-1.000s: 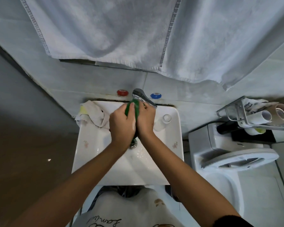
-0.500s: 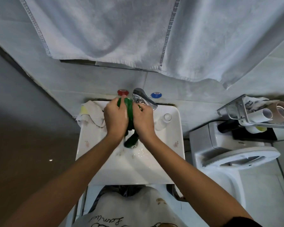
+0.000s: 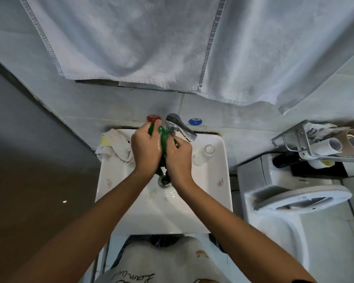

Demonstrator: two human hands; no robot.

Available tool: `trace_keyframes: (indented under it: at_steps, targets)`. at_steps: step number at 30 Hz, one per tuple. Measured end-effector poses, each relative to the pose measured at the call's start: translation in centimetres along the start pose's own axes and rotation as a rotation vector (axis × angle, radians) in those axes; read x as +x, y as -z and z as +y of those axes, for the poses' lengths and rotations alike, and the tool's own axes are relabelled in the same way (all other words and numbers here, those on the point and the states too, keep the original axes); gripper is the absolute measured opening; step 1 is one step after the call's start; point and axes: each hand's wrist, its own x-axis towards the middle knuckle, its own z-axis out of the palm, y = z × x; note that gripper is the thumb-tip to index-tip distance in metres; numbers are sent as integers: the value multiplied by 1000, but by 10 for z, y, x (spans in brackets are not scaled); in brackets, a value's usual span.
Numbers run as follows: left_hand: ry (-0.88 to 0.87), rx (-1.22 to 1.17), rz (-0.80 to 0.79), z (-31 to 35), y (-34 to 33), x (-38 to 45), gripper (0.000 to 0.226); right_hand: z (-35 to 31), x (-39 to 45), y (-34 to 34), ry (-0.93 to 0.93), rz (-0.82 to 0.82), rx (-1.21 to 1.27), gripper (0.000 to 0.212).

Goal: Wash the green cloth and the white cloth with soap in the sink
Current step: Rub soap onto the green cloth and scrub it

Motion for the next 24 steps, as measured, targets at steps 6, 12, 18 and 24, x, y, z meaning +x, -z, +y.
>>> trace_keyframes:
  at_steps: [6, 12, 18, 24]
  targets:
    - [-25, -71, -4, -5, -3, -16, 32, -11, 5, 2, 88, 72, -54, 38]
    - [-92, -70, -26, 4, -4, -33, 29, -13, 12, 4, 63, 70, 78, 35]
    - [10, -45, 42, -1, 1, -10, 38, -3, -10, 1, 48, -31, 19, 42]
    - [-25, -38, 43, -9, 5, -10, 36, -2, -3, -7, 19, -38, -8, 39]
